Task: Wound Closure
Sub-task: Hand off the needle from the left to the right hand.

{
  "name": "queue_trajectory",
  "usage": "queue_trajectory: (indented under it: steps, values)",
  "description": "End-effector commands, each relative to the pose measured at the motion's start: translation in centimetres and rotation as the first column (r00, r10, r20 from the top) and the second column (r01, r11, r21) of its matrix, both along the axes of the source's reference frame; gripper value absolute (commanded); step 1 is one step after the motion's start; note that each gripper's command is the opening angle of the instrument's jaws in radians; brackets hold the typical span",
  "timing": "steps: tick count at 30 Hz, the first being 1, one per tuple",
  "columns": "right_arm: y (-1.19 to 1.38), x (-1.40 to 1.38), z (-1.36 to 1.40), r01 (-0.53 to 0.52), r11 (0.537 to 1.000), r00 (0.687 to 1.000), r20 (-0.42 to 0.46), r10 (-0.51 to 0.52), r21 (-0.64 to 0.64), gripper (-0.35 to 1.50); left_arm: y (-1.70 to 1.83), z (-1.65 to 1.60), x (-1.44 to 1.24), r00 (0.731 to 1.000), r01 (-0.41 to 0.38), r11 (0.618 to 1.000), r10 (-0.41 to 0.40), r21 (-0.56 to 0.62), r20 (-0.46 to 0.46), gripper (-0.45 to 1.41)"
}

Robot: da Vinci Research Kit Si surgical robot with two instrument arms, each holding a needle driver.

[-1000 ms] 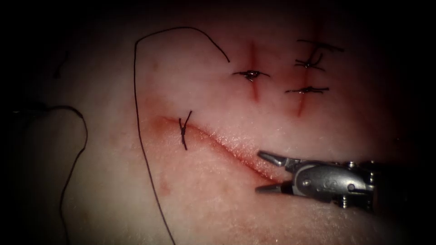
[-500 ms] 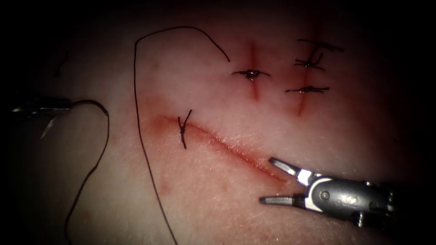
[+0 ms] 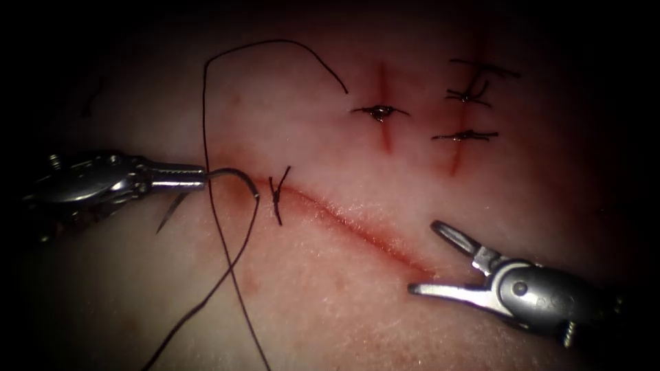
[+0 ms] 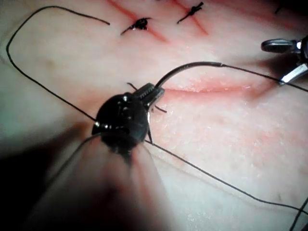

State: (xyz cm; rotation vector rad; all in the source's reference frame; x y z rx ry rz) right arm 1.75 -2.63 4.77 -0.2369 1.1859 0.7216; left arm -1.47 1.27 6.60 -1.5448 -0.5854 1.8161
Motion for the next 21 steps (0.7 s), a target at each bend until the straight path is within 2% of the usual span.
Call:
queue_trajectory:
  steps: [1, 3, 6, 9, 11, 13, 15, 19, 21]
  values:
    - [0.08, 0.16, 0.04, 0.001, 0.999, 1.0, 0.01, -0.001, -0.041, 1.48, -0.03, 0.06, -0.09, 1.0, 0.003, 1.0, -0.003, 0.004, 0.019, -0.45]
    - [0.12, 0.2, 0.0, 0.001, 0.996, 1.0, 0.026, 0.001, -0.088, 1.45, -0.05, 0.09, -0.25, 0.996, 0.008, 1.0, -0.011, 0.026, 0.085, -0.45]
    - [0.14, 0.21, -0.04, 0.004, 0.996, 0.999, 0.032, -0.001, -0.093, 1.43, -0.07, 0.11, -0.34, 0.993, 0.015, 0.999, -0.018, 0.028, 0.118, -0.45]
    - [0.22, 0.23, -0.13, -0.017, 0.995, 1.0, 0.002, 0.017, -0.101, 1.4, -0.11, 0.16, -0.54, 0.985, 0.011, 0.999, -0.018, 0.038, 0.173, -0.45]
    - [0.25, 0.25, -0.14, 0.002, 0.994, 1.0, -0.018, -0.004, -0.105, 1.37, -0.11, 0.16, -0.57, 0.982, 0.012, 0.999, -0.021, 0.047, 0.187, -0.45]
    - [0.29, 0.3, -0.12, 0.017, 0.994, 0.999, -0.036, -0.021, -0.109, 1.28, -0.11, 0.16, -0.64, 0.976, 0.018, 0.999, -0.028, 0.048, 0.217, -0.45]
    - [0.33, 0.36, -0.09, 0.021, 0.993, 0.999, -0.037, -0.025, -0.116, 1.28, -0.11, 0.16, -0.69, 0.97, 0.03, 0.998, -0.041, 0.05, 0.239, -0.45]
    - [0.35, 0.63, 0.04, -0.039, 0.996, 0.996, -0.086, 0.032, -0.075, 1.28, -0.08, 0.14, -0.77, 0.947, 0.073, 0.996, -0.088, 0.059, 0.309, -0.45]
    - [0.36, 0.67, 0.05, -0.053, 0.997, 0.994, -0.1, 0.046, -0.06, 1.28, -0.08, 0.14, -0.78, 0.945, 0.076, 0.995, -0.091, 0.059, 0.315, -0.45]
